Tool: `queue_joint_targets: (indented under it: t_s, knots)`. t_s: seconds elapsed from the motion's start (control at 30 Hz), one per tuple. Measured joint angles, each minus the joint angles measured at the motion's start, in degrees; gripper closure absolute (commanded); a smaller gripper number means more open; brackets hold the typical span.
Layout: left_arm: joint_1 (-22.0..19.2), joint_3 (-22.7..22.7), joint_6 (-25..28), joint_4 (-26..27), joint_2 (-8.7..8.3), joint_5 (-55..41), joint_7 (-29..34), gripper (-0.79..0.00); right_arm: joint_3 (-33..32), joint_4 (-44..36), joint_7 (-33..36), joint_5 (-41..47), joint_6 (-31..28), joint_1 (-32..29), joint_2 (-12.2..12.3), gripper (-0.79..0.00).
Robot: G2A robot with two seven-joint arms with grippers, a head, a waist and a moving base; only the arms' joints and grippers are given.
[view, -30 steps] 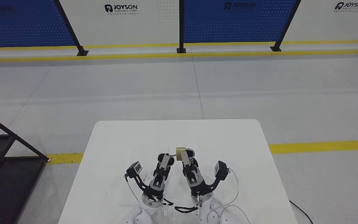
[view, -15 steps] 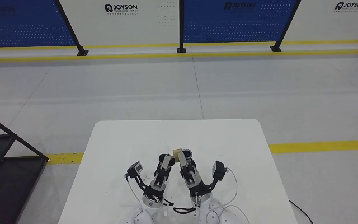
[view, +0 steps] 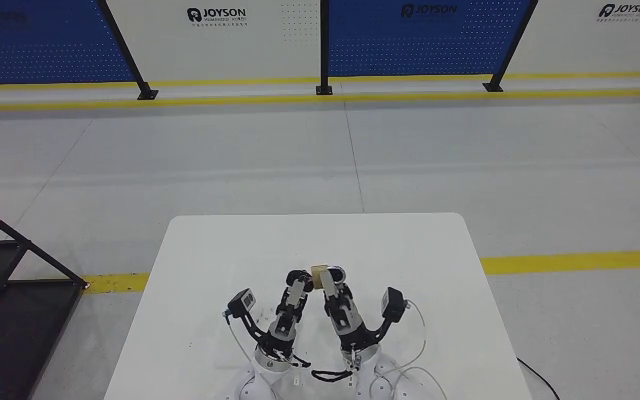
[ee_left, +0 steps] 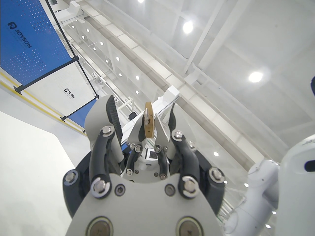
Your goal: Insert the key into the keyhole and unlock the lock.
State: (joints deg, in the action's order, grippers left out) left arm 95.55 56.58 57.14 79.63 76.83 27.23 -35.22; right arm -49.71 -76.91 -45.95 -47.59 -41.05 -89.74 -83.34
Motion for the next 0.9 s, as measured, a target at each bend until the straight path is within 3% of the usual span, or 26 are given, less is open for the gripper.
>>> queue_joint_targets:
  t_s: [0.07,0.9]
  knots:
    - [0.08,0.49,0.15,-0.08,0.03,0.04,0.07,-0.326,-0.28,-0.08,0.13,0.17,-0.15,-0.04,0.03,0.0]
    - [1.21,3.64,0.86,-0.47,-1.1,0.06,6.96,-0.182,-4.41,-3.64,13.42,5.56,-0.82,-1.91,1.35,0.0]
